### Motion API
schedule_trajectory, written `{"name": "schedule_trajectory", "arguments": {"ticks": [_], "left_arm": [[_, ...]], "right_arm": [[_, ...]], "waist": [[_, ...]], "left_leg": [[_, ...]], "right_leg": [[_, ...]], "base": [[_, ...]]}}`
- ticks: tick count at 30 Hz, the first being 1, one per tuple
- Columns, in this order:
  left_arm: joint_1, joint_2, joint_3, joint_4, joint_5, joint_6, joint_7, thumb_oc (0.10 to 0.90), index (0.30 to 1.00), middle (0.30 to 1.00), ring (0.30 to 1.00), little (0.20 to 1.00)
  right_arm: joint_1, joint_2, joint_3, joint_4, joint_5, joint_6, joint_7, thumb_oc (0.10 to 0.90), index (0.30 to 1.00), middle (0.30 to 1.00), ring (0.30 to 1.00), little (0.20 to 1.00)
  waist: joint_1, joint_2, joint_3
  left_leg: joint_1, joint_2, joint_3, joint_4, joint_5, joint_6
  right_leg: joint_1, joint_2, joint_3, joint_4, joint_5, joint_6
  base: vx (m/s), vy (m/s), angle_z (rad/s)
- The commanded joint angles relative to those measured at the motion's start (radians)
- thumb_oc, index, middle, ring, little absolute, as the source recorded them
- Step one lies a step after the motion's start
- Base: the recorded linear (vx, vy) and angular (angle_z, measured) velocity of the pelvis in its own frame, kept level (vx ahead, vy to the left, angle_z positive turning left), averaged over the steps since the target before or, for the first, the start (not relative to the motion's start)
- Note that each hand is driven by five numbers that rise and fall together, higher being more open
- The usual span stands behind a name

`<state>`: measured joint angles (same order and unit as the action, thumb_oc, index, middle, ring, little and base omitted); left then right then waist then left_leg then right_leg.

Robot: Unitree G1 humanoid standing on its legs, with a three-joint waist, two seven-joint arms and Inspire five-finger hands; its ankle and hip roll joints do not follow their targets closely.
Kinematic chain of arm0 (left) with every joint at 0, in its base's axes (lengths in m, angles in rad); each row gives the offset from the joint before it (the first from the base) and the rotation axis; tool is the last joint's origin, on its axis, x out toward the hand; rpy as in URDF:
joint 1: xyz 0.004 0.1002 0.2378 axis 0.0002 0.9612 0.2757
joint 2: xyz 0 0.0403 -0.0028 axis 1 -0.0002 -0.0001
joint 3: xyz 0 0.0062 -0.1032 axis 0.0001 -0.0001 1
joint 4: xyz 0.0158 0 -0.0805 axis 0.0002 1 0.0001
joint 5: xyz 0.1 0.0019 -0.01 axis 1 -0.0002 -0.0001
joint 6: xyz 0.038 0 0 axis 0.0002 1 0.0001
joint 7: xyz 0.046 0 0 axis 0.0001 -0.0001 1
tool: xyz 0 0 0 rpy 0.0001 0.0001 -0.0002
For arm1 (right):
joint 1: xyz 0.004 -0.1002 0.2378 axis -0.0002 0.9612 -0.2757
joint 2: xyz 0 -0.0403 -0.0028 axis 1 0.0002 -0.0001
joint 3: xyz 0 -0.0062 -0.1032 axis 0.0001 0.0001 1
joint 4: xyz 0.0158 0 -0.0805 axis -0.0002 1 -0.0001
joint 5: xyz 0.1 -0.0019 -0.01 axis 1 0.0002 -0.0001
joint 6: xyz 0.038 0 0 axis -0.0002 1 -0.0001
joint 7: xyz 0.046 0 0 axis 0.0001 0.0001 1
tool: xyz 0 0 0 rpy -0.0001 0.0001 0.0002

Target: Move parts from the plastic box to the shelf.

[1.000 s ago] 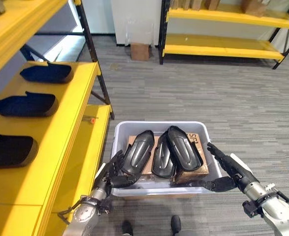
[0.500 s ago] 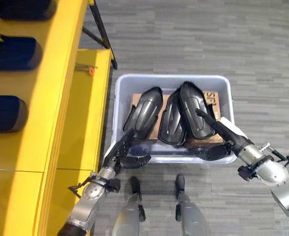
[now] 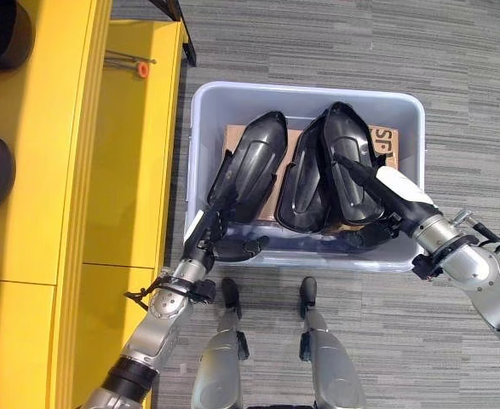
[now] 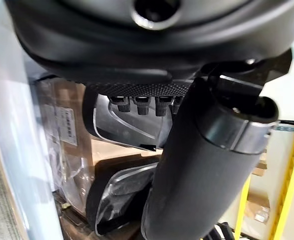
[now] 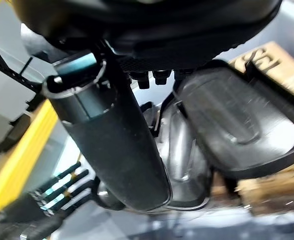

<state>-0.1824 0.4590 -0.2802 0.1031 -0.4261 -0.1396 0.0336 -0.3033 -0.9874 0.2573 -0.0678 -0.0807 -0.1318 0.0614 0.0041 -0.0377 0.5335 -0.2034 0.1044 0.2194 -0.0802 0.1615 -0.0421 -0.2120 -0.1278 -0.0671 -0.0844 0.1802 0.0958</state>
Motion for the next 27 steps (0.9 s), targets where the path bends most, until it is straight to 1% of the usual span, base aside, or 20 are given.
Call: {"name": "schedule_trajectory", "arguments": {"ticks": [1,5,8,11,14,17,27], "left_arm": [[-0.007,0.056,0.013,-0.145,0.005,-0.116,-0.004,0.900,1.000,1.000,1.000,1.000],[-0.008,0.057,0.012,-0.152,0.003,-0.115,-0.007,0.900,1.000,1.000,1.000,1.000],[-0.003,0.061,0.015,-0.156,0.006,-0.114,-0.007,0.900,1.000,1.000,1.000,1.000],[-0.005,0.063,0.015,-0.157,0.006,-0.112,-0.007,0.900,1.000,1.000,1.000,1.000],[-0.013,0.063,0.007,-0.151,-0.003,-0.117,-0.002,0.900,1.000,1.000,1.000,1.000],[-0.013,0.059,0.001,-0.144,-0.013,-0.120,0.002,0.900,1.000,1.000,1.000,1.000],[-0.026,0.065,-0.004,-0.154,-0.028,-0.130,0.016,0.900,1.000,1.000,1.000,1.000]], "right_arm": [[-0.068,-0.055,-0.087,-0.082,-0.048,-0.073,-0.075,0.900,1.000,1.000,1.000,1.000],[-0.031,-0.074,-0.150,-0.109,-0.096,-0.078,-0.098,0.900,1.000,1.000,1.000,1.000],[0.027,-0.090,-0.209,-0.129,-0.127,-0.076,-0.104,0.900,1.000,1.000,1.000,1.000],[0.054,-0.099,-0.230,-0.118,-0.141,-0.068,-0.104,0.900,1.000,1.000,1.000,1.000],[0.044,-0.107,-0.217,-0.094,-0.137,-0.069,-0.113,0.900,1.000,1.000,1.000,1.000],[-0.001,-0.120,-0.170,-0.047,-0.150,-0.060,-0.124,0.900,1.000,1.000,1.000,1.000],[-0.058,-0.127,-0.113,-0.010,-0.168,-0.057,-0.142,0.900,1.000,1.000,1.000,1.000]], "waist": [[0.017,-0.052,-0.037],[0.011,-0.057,-0.036],[0.005,-0.057,-0.038],[0.001,-0.055,-0.043],[0.001,-0.052,-0.043],[0.004,-0.047,-0.044],[0.007,-0.026,-0.031]], "left_leg": [[-0.039,0.085,-0.075,0.125,-0.104,-0.061],[-0.058,0.085,-0.086,0.138,-0.107,-0.061],[-0.074,0.083,-0.099,0.145,-0.106,-0.062],[-0.084,0.082,-0.106,0.146,-0.105,-0.062],[-0.096,0.080,-0.114,0.148,-0.104,-0.063],[-0.111,0.078,-0.117,0.146,-0.097,-0.064],[-0.143,0.069,-0.127,0.135,-0.085,-0.063]], "right_leg": [[-0.016,-0.120,-0.004,0.137,-0.084,0.070],[-0.024,-0.119,-0.002,0.141,-0.089,0.065],[-0.032,-0.117,-0.002,0.144,-0.095,0.058],[-0.042,-0.114,0.004,0.145,-0.098,0.055],[-0.050,-0.112,0.011,0.144,-0.097,0.052],[-0.064,-0.111,0.017,0.136,-0.092,0.049],[-0.099,-0.113,0.026,0.135,-0.089,0.047]], "base": [[0.00,0.000,0.00],[0.00,0.000,0.00],[0.00,-0.024,0.04],[0.01,-0.027,0.05],[0.00,-0.039,0.01],[0.00,-0.038,0.07],[0.00,-0.019,0.03]]}}
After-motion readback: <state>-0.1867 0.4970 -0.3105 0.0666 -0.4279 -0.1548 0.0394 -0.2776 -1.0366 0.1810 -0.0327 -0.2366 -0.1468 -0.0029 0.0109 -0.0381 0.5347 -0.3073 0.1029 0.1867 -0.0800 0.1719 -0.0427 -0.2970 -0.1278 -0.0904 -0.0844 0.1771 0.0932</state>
